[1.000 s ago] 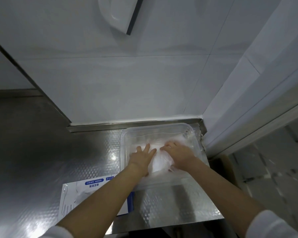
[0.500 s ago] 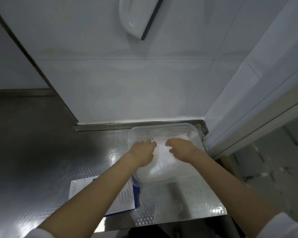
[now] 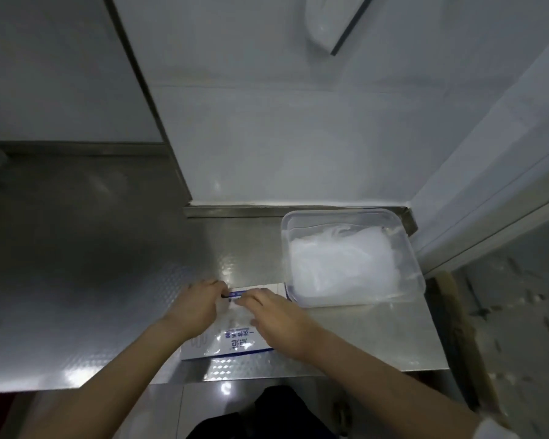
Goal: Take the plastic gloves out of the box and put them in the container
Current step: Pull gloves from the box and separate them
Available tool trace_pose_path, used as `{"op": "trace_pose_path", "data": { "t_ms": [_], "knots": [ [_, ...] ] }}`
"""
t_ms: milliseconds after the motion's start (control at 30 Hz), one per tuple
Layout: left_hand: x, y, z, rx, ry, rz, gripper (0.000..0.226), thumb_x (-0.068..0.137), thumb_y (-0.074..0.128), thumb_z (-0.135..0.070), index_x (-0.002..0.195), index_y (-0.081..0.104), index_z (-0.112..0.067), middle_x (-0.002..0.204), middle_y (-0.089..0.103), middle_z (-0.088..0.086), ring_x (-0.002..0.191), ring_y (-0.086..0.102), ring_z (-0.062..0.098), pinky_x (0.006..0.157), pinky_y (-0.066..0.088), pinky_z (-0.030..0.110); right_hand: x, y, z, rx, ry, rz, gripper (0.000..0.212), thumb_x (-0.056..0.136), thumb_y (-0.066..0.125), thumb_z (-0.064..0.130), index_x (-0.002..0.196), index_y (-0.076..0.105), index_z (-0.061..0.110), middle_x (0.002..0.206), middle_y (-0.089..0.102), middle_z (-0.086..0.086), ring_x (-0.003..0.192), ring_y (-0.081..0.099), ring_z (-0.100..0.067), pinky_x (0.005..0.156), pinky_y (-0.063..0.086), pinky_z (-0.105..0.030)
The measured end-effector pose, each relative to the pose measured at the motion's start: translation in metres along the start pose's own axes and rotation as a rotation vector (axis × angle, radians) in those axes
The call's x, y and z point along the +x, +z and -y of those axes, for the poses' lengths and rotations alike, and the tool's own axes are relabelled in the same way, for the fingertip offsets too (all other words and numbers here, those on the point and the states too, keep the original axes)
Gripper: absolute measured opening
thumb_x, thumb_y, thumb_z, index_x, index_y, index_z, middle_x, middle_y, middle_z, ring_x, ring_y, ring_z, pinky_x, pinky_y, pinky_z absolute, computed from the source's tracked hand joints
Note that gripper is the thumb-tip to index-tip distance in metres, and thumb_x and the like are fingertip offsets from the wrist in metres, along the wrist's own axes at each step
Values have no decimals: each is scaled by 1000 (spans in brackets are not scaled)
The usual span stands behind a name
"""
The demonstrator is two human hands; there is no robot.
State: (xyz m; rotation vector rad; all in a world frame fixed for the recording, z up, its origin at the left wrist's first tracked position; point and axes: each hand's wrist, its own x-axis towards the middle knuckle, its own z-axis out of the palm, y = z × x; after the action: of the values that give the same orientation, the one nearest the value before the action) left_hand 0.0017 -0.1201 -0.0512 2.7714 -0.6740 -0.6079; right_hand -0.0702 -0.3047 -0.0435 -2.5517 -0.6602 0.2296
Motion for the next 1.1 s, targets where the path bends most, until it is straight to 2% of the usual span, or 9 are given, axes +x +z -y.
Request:
{"op": "trace_pose_path", "data": {
  "t_ms": [67,167,367,500,633,733,900,1000,1100],
  "knots": [
    [-7,6,14,-133,25,55,48,82,47,7,123,57,-16,132,52,4,124,45,22,106,32,30,6,12,2,-61,145,97,52,93,54,21,140,36,10,140,40,-9,129,36,-24,106,30,-34],
    [-15,10,25,-175,75,120,53,81,53,3,131,51,-15,145,38,4,136,33,20,111,25,23,19,17,5,-203,218,156,52,92,55,34,137,41,12,136,41,-9,127,35,-25,104,29,-34],
    [-23,21,32,-170,125,150,82,76,77,-28,144,33,-23,156,18,3,144,12,20,117,16,30,35,27,20,-181,256,84,32,96,47,17,127,52,13,126,50,-8,121,42,-24,96,34,-32],
    [-25,26,28,-171,115,103,84,75,78,-27,146,32,-23,157,15,2,145,10,20,117,14,30,37,27,17,-165,359,47,22,96,46,12,113,61,14,114,58,-5,114,47,-21,82,41,-32],
    [-25,28,29,-185,110,96,86,73,79,-26,145,33,-22,157,16,3,144,11,20,116,16,30,36,24,24,-186,331,32,20,95,43,4,109,53,12,111,55,-5,103,52,-23,67,32,-30],
    [-26,28,28,-190,105,83,86,73,80,-25,145,33,-22,157,16,3,145,11,21,116,17,35,34,23,30,-126,357,9,19,96,39,5,112,49,10,114,51,-6,98,54,-25,66,31,-30],
    [-26,28,28,-193,106,70,84,72,80,-23,143,35,-22,156,18,2,144,12,21,116,17,32,32,30,32,-145,284,171,43,90,55,7,131,46,12,128,45,-6,120,40,-22,86,39,-33],
    [-26,28,27,-183,107,63,83,73,79,-24,143,35,-23,157,16,1,145,11,20,116,17,32,40,33,38,-192,343,115,34,89,57,5,122,56,11,122,50,-7,118,44,-22,84,42,-32],
    [-27,27,26,-180,101,73,83,74,79,-25,143,34,-22,157,14,0,145,10,20,116,16,31,43,27,39,-112,413,49,20,92,52,6,111,59,8,113,58,-8,105,55,-23,75,40,-30]
  ]
}}
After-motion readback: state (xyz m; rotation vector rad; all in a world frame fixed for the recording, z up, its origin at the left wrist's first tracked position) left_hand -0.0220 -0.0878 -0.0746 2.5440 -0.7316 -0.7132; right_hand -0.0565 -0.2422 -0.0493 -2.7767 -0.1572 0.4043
